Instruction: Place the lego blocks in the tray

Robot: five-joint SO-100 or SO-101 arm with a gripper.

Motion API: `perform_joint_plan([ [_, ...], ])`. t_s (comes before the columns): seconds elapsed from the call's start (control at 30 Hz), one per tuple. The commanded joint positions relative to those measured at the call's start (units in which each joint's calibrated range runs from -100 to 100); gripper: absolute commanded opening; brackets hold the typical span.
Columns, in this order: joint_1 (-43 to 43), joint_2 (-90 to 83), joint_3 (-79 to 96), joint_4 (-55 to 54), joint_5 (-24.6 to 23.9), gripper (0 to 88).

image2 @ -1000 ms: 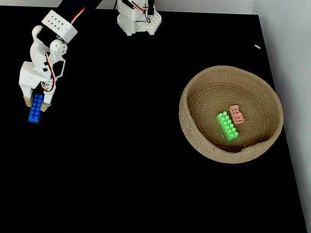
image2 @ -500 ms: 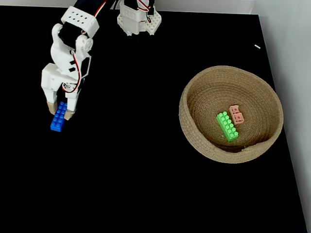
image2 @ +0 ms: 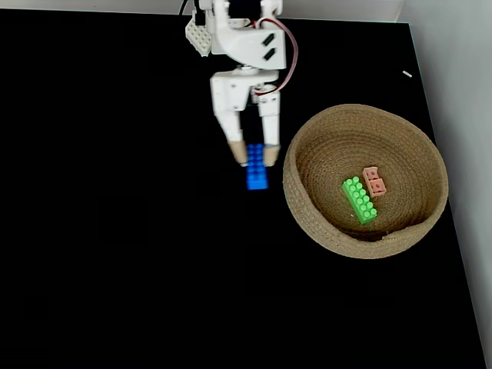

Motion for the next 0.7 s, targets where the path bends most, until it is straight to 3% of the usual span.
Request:
perform_joint_plan([
  [0.0,-9.63,-8.99,2.81,1.54,-3.57,0.0],
  [0.23,-18.28,-12.94,12.93,-0.30,-4.35,0.1],
  [0.27,-18.69,-13.20,13.94,-0.46,-4.30,2.8],
  [0.37,-18.86,-14.49,17.22,-0.63,-3.61,26.7],
  [0.4,-18.53,-14.92,17.95,-0.63,-3.42,30.4],
  [0.5,-16.72,-16.72,20.41,-1.46,-3.37,35.1],
  [0.67,-11.36,-19.91,22.51,-1.80,-2.15,33.1],
])
